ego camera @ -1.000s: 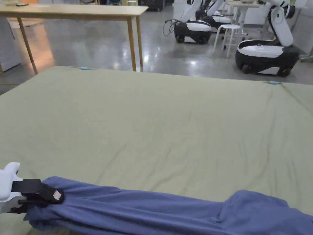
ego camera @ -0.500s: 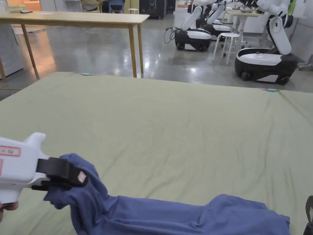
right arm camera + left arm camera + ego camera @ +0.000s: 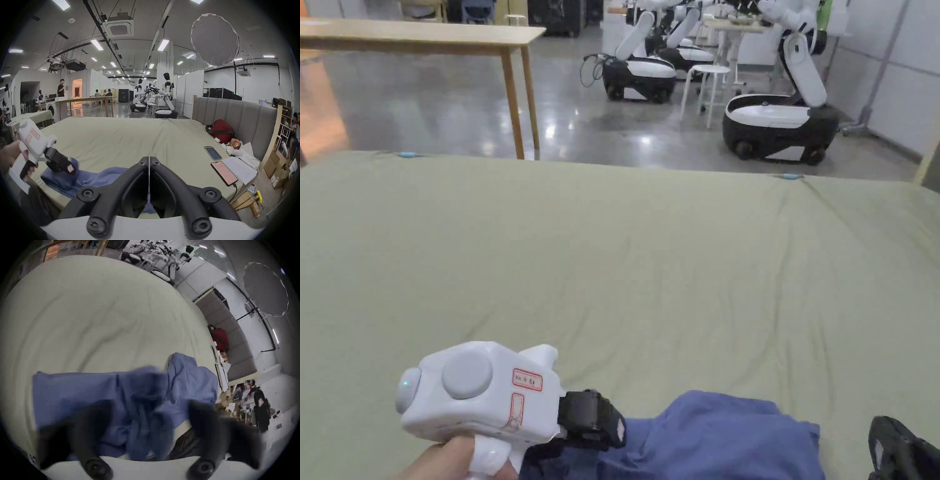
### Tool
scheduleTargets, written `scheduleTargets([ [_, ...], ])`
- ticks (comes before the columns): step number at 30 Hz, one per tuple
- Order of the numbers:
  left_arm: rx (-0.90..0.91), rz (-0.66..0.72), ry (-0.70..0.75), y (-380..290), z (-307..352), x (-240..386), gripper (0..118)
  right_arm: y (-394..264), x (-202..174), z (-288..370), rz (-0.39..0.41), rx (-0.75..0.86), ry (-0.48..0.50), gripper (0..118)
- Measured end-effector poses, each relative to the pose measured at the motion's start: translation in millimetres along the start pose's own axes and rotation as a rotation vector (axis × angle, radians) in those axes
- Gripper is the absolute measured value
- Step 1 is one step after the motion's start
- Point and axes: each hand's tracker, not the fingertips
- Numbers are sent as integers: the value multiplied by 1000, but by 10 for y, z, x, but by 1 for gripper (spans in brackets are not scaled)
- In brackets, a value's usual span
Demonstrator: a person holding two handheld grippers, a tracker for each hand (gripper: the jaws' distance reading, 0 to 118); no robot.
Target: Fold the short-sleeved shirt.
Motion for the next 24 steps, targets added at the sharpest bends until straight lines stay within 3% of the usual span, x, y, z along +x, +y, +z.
scheduleTargets([
  [2, 20, -1, -40, -18, 6, 15, 118, -12, 32, -1, -5, -8, -9, 2],
  [4, 47, 8, -55, -6, 192, 18, 106, -16, 51, -12, -10, -12, -15, 2],
  [5, 89, 21, -77, -26, 337, 11, 94, -16, 56, -25, -13, -14, -15, 2],
  [6, 147, 0, -114, -60, 516, 7, 71, -14, 55, -40, -15, -17, -12, 2],
  [8, 203, -38, -73, -85, 784, -46, 1, -17, 30, -73, -21, -18, -5, 2],
  [11, 219, -7, -63, -161, 1019, -284, 2, -22, -22, -106, -20, -21, 11, 2],
  [15, 185, 40, -3, -178, 842, -478, 2, -27, -74, -126, -22, -29, 35, 2],
  [19, 64, 115, -162, -138, 264, -408, 2, -29, -76, -106, -20, -31, 38, 2],
  [24, -55, 122, -188, -265, -547, -77, 1, -52, 1, -72, -15, -45, 14, 2],
])
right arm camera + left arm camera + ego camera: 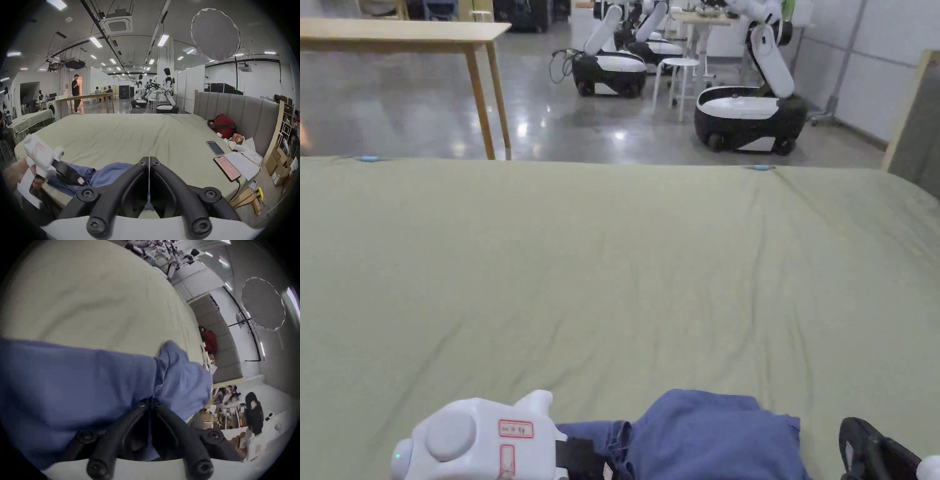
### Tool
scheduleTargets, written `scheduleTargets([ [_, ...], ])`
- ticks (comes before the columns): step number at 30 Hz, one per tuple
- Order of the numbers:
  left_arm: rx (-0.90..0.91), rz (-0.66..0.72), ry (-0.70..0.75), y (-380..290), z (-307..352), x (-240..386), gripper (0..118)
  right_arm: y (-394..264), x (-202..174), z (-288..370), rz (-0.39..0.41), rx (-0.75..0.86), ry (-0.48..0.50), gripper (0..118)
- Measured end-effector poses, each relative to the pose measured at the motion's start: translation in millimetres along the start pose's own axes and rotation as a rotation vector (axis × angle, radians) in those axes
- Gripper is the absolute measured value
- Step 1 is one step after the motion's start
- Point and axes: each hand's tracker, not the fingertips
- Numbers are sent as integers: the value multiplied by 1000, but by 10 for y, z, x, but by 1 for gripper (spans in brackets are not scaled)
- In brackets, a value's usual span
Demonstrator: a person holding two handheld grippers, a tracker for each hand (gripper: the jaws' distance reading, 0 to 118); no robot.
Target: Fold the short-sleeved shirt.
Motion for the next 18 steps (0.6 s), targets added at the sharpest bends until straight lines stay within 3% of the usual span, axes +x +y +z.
scheduleTargets([
  [4, 12, 5, -26, 7, 6, 84, 2, -6, 47, 0, 0, -18, -18, 2],
  [9, 165, -103, -67, -31, 958, 157, 2, 11, -6, -99, 9, -23, -13, 2],
  [13, 289, -71, 78, -91, 1800, -219, 2, 20, -164, -196, 10, -31, 30, 2],
  [16, 255, -12, 181, -58, 2005, -562, 2, 19, -302, -222, 34, -28, 58, 2],
  [18, 195, -8, 169, -18, 1972, -744, 2, 22, -371, -224, 36, -30, 68, 2],
])
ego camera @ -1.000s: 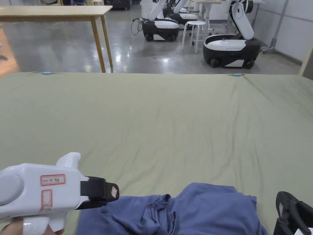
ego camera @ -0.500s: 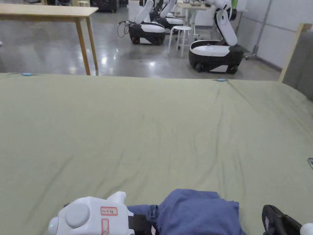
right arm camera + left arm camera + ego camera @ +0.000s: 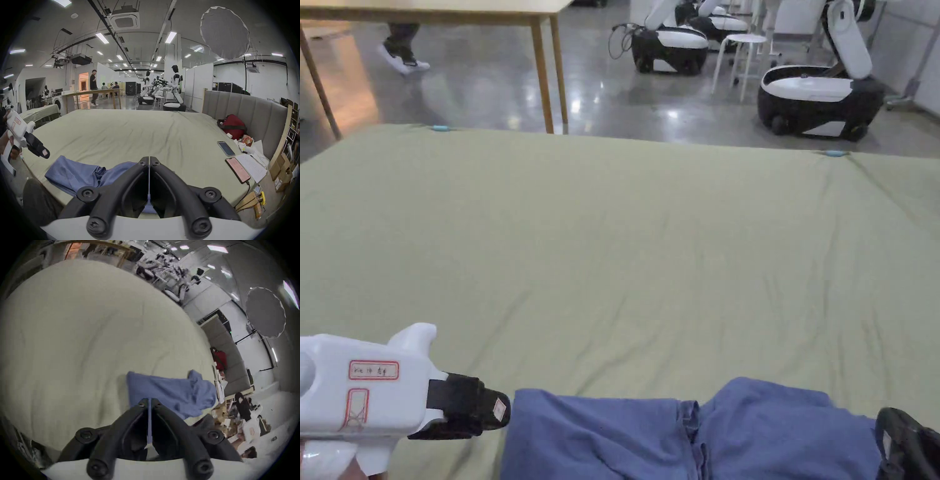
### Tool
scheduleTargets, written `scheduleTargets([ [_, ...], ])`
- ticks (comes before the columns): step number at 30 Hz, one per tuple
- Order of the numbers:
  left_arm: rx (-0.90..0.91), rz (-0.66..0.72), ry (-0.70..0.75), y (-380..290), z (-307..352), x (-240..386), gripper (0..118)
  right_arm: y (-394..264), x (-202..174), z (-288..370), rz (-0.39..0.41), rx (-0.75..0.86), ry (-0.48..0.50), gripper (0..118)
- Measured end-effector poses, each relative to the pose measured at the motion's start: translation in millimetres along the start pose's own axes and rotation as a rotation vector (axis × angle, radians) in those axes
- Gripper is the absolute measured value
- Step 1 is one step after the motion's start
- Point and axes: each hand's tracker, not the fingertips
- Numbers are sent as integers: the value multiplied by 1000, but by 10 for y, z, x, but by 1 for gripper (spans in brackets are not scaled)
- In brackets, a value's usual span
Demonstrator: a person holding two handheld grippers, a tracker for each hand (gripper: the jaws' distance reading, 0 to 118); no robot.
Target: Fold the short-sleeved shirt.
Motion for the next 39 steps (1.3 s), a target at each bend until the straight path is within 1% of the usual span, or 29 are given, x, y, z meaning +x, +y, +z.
scheduleTargets([
  [1, -33, 22, -13, -5, -52, -64, 3, 7, -26, -3, 3, -5, 5, 2],
  [2, -57, 30, -29, -13, -113, -118, 7, 3, -48, -1, 5, -7, 6, 2],
  [3, -82, 42, -71, -21, -175, -155, 17, 5, -63, 1, 7, -8, 7, 2],
  [4, -93, 51, -107, -19, -249, -194, 46, 14, -71, 2, 10, -10, 8, 2],
  [5, -105, 85, -172, -22, -336, -250, 102, 20, -76, 2, 12, -11, 10, 2],
  [6, -127, 126, -226, -37, -439, -293, 118, 26, -80, 4, 15, -12, 10, 2],
  [7, -154, 154, -278, -39, -539, -329, 115, 33, -83, 1, 22, -15, 9, 2],
  [8, -141, 186, -297, -41, -583, -329, 109, 39, -82, -1, 27, -16, 10, 2],
  [10, -142, 206, -350, -38, -725, -326, 107, 51, -79, 2, 36, -16, 2, 2],
  [11, -145, 224, -382, -36, -793, -323, 103, 57, -74, 4, 36, -16, 1, 2],
  [12, -140, 223, -428, -31, -828, -306, 90, 62, -70, 4, 34, -18, -1, 2],
  [13, -150, 241, -462, -36, -894, -296, 65, 62, -65, 8, 34, -18, -2, 2],
  [14, -151, 239, -420, -46, -939, -269, 11, 58, -59, 12, 34, -17, -6, 2],
  [15, -138, 235, -328, -66, -952, -221, 11, 59, -54, 19, 36, -19, -9, 2],
  [16, -148, 145, -230, -54, -967, -229, 11, 61, -42, 35, 37, -18, -9, 2],
  [17, -153, 133, -238, -47, -921, -216, 11, 65, -33, 47, 37, -15, -14, 2],
  [19, -134, 183, -298, -29, -730, -206, 11, 81, 4, 71, 36, -9, -18, 2],
  [21, -95, 149, -277, 13, -468, -164, 11, 101, 33, 84, 33, 8, -19, 2],
  [23, -57, 87, -182, 59, -74, -129, 11, 112, 62, 68, 31, 17, -10, 2],
  [24, -42, 88, -152, 80, 100, -154, 11, 111, 56, 58, 33, 19, -11, 2],
  [27, 33, 102, 0, 144, 686, -109, 11, 113, 50, 28, 32, 29, 6, 2],
  [28, 48, 87, 53, 182, 824, -75, 11, 113, 43, 17, 32, 32, 12, 2],
  [30, 93, 66, 112, 221, 991, 101, 11, 110, 28, -1, 29, 36, 22, 2],
  [32, 109, 55, 164, 254, 965, 321, 11, 102, 18, -5, 18, 36, 34, 2],
  [33, 98, 29, 171, 264, 922, 444, 11, 97, 13, -1, 14, 36, 36, 2],
  [35, 98, 5, 165, 262, 770, 710, 11, 81, 4, 35, 11, 38, 43, 2],
  [37, 84, -67, 186, 248, 562, 960, 11, 64, 22, 70, 9, 38, 45, 2],
  [39, 88, -68, 151, 226, 353, 1178, 11, 49, 56, 101, 2, 37, 43, 2],
])
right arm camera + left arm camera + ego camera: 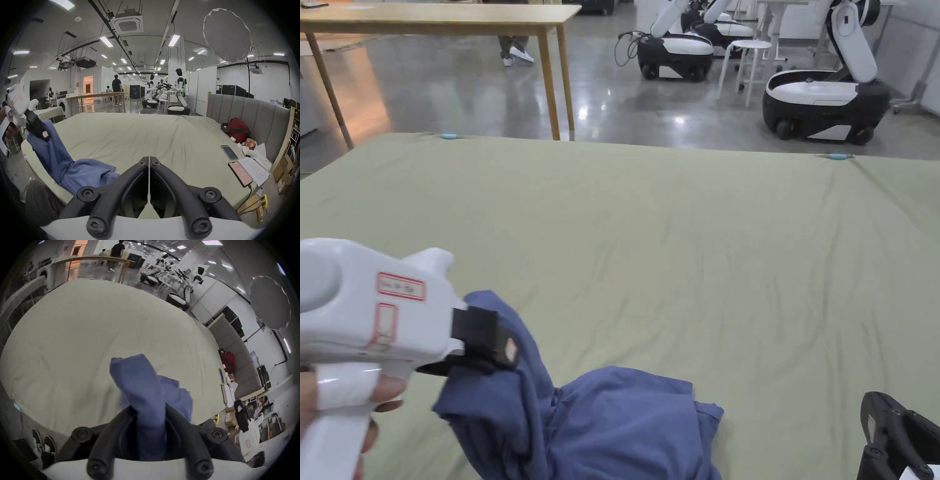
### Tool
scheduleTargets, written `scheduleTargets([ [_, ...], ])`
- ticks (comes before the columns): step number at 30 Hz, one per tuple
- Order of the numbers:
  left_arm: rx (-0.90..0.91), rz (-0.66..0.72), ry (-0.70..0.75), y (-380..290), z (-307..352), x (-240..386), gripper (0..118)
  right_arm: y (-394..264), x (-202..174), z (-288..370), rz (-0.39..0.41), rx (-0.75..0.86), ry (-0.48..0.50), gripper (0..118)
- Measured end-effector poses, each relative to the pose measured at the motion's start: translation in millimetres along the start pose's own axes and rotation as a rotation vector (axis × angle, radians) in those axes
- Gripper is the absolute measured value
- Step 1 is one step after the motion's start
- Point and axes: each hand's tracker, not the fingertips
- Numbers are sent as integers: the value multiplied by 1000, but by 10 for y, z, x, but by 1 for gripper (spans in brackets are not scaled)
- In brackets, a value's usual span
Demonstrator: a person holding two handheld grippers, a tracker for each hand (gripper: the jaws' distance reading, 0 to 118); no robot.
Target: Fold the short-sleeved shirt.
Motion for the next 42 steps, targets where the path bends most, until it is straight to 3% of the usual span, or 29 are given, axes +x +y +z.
scheduleTargets([
  [2, -38, -26, -26, -43, -231, 238, 11, -18, 44, 25, -7, -5, -4, 2],
  [9, -117, -266, 94, -360, -1137, 932, 11, -71, 229, 93, -35, -18, -36, 2],
  [12, -137, -260, 94, -454, -1388, 993, 16, -98, 303, 110, -47, -28, -54, 2],
  [13, -143, -273, 44, -478, -1392, 997, 34, -108, 327, 115, -49, -31, -60, 2],
  [14, -128, -253, 8, -482, -1382, 970, 90, -119, 351, 114, -53, -36, -64, 3],
  [15, -121, -235, 2, -474, -1355, 926, 118, -130, 369, 105, -56, -41, -68, 2],
  [16, -16, -210, -44, -405, -1148, 866, 114, -145, 384, 88, -58, -45, -71, 2],
  [19, 14, -107, -70, -347, -800, 601, 107, -171, 406, 13, -74, -65, -67, 2],
  [20, 39, -70, -126, -331, -694, 470, 97, -173, 401, -9, -78, -69, -67, 3],
  [21, 65, -36, -178, -292, -707, 427, 80, -173, 393, -22, -80, -71, -65, 3],
  [22, 83, -6, -226, -281, -674, 321, 53, -172, 381, -32, -79, -71, -65, 2],
  [23, 74, 36, -261, -267, -685, 222, 9, -167, 364, -41, -77, -70, -64, 2],
  [24, 55, 61, -272, -269, -728, 152, 2, -161, 355, -49, -75, -70, -60, 3],
  [31, -153, 117, -485, -591, -1497, 345, 2, -138, 282, -34, -66, -89, -45, 2],
  [32, -262, 193, -528, -712, -1628, 420, 2, -140, 273, -28, -61, -95, -45, 2],
  [35, -336, 166, -474, -810, -2023, 264, 2, -152, 257, -23, -55, -116, -33, 3],
  [36, -265, 71, -385, -771, -2094, 200, 1, -158, 252, -27, -59, -128, -24, 3],
  [39, -251, 111, -447, -779, -2034, 190, 1, -170, 236, -112, -75, -188, 47, 2],
  [42, -224, 50, -446, -670, -1752, 194, 2, -119, 195, -355, -167, -268, 237, 2],
])
